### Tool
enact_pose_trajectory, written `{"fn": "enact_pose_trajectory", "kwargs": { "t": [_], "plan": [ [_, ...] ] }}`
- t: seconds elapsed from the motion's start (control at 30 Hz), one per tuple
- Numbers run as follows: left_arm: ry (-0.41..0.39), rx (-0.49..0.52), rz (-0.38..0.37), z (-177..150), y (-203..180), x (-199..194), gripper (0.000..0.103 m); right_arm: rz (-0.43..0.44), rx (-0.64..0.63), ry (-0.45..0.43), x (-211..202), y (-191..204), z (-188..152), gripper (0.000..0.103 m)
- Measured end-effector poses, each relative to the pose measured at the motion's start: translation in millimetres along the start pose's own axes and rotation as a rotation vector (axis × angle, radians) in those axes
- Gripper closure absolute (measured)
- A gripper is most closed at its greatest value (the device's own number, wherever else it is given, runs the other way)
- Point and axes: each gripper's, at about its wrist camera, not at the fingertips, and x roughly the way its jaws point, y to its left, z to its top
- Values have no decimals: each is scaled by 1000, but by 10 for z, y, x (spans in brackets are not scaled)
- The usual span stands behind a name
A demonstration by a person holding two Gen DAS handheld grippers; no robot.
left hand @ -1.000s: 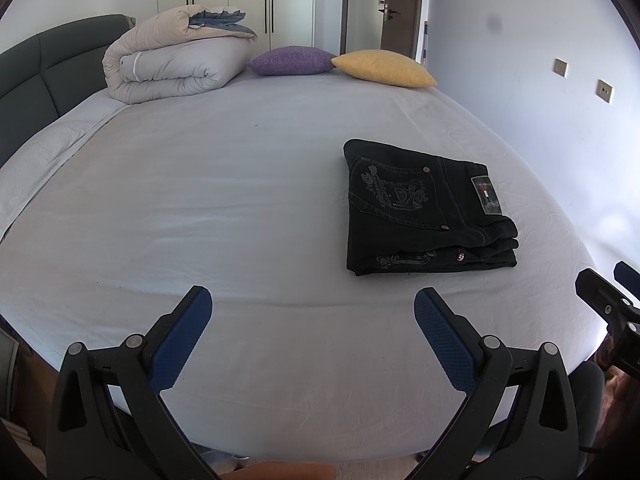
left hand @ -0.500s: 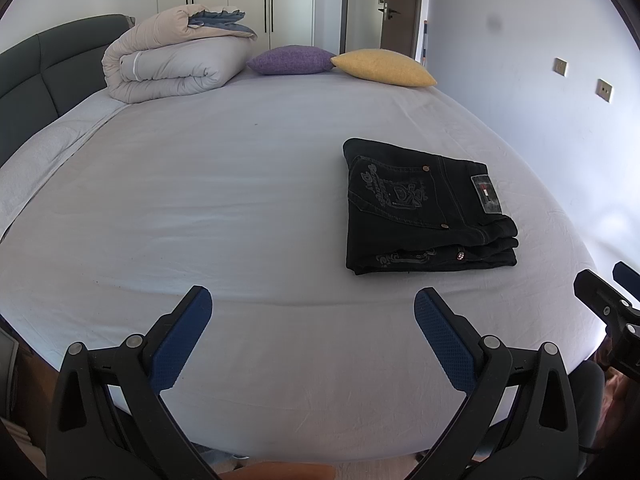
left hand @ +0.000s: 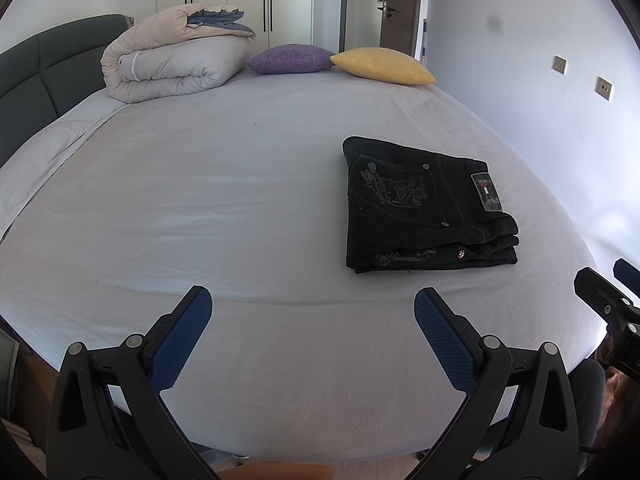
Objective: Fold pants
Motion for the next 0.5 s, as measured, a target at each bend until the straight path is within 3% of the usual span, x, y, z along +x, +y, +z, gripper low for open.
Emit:
{"fn": "enact_pose_trajectory", "kwargs": {
  "t": [0.5],
  "plan": [
    [0,15,-1,-51,11,41,0,3,-2,5,2,17,3,0]
  ]
}}
